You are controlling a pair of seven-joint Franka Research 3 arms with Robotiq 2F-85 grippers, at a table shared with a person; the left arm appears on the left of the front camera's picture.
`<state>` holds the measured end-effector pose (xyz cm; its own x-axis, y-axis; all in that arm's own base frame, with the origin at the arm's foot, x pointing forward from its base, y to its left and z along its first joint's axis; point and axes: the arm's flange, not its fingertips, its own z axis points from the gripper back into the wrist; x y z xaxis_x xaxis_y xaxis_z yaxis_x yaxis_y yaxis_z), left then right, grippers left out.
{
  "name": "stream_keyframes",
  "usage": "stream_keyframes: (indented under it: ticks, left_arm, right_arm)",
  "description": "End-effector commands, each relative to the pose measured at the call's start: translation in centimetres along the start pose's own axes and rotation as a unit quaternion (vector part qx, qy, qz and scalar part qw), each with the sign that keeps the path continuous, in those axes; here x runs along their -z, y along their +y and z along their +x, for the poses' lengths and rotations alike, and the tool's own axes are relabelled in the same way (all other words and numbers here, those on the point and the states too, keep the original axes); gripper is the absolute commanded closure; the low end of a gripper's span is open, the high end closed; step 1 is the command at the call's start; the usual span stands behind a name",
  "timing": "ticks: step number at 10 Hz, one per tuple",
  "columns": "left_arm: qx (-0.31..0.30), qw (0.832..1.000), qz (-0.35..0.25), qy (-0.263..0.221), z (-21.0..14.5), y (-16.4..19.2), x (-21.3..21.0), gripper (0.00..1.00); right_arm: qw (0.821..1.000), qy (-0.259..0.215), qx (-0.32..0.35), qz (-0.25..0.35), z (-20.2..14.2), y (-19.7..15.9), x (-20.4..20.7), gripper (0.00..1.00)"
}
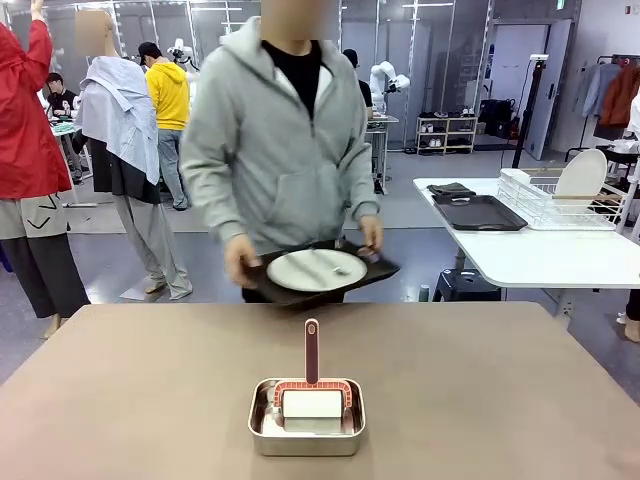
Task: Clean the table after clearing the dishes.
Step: When the right (or left) Handle tray is removed, use the right hand (or left hand) to clean the right (or left) side of the table with the Lint Roller.
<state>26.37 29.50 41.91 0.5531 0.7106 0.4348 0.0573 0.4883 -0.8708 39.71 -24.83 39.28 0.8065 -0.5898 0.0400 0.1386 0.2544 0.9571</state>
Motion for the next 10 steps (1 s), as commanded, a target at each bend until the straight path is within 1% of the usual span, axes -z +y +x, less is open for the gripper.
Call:
stream_keyframes:
  ticks: [1, 3, 4, 5, 6, 7, 8, 9, 10]
  left_arm:
    - [0.0, 1.0, -0.009, -0.005, 0.1, 0.0, -0.2, 0.0]
    - [0.0, 1.0, 0.0, 0.0, 0.0, 0.0, 0.0, 0.0]
    - [0.076, 0.997, -0.018, -0.004, 0.3, -2.7, 0.2, 0.0]
    - [0.158, 0.985, -0.013, 0.063, 0.1, -6.4, 3.3, 0.0]
    - [0.211, 0.969, -0.038, 0.125, -0.6, -11.0, 8.5, 0.0]
    - [0.259, 0.948, -0.052, 0.178, -1.8, -15.1, 13.4, 0.0]
    - [0.302, 0.919, -0.083, 0.237, -3.6, -19.3, 18.0, 0.0]
    - [0.359, 0.88, -0.077, 0.302, -6.1, -23.2, 22.2, 0.0]
    - [0.44, 0.82, -0.06, 0.36, -9.8, -27.3, 26.5, 0.0]
  right_arm:
    - [1.0, 0.006, 0.002, -0.001, -0.3, 0.2, -0.2, 0.0]
    - [1.0, 0.006, 0.002, -0.001, -0.3, 0.2, -0.2, 0.0]
    - [1.0, 0.006, 0.002, -0.001, -0.3, 0.2, -0.2, 0.0]
    - [1.0, 0.006, 0.002, -0.001, -0.3, 0.2, -0.2, 0.0]
    - [1.0, 0.006, 0.002, -0.001, -0.3, 0.2, -0.2, 0.0]
    - [1.0, 0.006, 0.002, -0.001, -0.3, 0.2, -0.2, 0.0]
    - [1.0, 0.006, 0.002, -0.001, -0.3, 0.2, -0.2, 0.0]
    - [1.0, 0.006, 0.002, -0.001, -0.3, 0.2, -0.2, 0.0]
    - [1.0, 0.006, 0.002, -0.001, -0.3, 0.2, -0.2, 0.0]
